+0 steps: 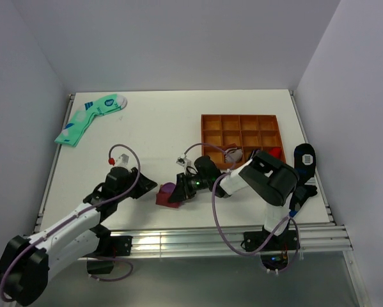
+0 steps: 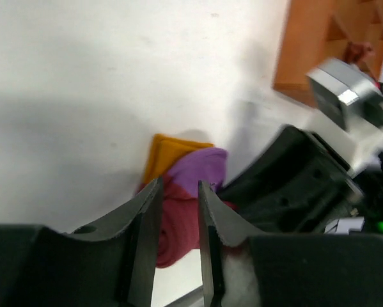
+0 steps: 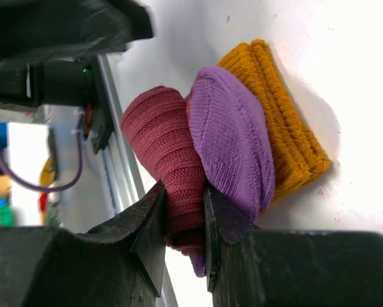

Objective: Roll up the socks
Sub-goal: Roll the sock at the center of the board.

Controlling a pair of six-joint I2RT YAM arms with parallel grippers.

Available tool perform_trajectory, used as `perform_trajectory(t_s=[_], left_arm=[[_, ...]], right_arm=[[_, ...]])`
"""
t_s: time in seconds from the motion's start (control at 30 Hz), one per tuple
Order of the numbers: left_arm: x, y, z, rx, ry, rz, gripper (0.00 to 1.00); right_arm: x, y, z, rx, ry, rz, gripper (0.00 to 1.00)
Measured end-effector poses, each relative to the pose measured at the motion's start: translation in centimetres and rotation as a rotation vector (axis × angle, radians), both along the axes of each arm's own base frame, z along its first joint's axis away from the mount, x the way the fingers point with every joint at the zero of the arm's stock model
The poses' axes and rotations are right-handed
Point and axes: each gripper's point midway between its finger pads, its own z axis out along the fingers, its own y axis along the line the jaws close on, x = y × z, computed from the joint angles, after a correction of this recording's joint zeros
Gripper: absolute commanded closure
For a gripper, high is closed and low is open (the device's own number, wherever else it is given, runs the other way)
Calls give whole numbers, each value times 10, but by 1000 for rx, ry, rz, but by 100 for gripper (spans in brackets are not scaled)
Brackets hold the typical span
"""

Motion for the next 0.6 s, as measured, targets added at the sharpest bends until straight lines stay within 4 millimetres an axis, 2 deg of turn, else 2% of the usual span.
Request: perform_trajectory(t_s=[0.2,0.37,0.6], left_arm=[[-4,-19,18,27,-175,-12,65],[-12,-31,15,84,-261,-31,61],[-21,-37,13,150,-383,-67,58]], right_arm=[[0,-2,-1,-7,114,64,100],[1,-5,-3,-38,218,119,100],[1,-20,-2,-82,330,164,100]])
